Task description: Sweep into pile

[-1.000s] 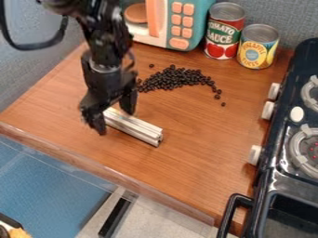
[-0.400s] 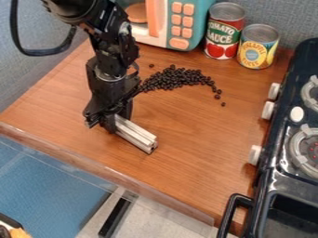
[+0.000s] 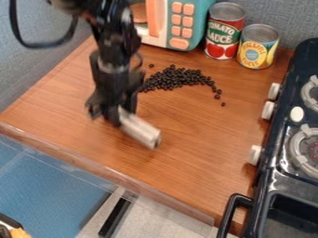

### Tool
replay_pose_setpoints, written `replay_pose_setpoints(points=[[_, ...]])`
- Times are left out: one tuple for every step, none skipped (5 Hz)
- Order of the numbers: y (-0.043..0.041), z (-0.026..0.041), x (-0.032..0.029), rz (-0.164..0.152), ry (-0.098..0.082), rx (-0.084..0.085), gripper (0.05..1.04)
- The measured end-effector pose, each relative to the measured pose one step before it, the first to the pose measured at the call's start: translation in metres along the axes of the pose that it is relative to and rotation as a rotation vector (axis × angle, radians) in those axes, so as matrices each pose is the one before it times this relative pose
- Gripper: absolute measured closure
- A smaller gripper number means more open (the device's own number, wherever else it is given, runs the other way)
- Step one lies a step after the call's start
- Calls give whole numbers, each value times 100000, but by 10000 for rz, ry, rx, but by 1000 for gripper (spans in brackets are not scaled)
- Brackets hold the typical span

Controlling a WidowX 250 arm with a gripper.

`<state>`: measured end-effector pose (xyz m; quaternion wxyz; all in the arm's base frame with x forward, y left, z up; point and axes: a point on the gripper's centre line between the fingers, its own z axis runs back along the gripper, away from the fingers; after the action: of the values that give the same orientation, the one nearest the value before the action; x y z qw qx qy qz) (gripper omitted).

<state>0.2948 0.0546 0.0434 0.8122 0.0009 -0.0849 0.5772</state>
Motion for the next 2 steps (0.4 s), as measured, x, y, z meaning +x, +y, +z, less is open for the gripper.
replay_pose_setpoints(points=[[-2738, 2516, 318, -644, 466, -405, 701], [-2576, 675, -217, -1157, 190, 106, 701]])
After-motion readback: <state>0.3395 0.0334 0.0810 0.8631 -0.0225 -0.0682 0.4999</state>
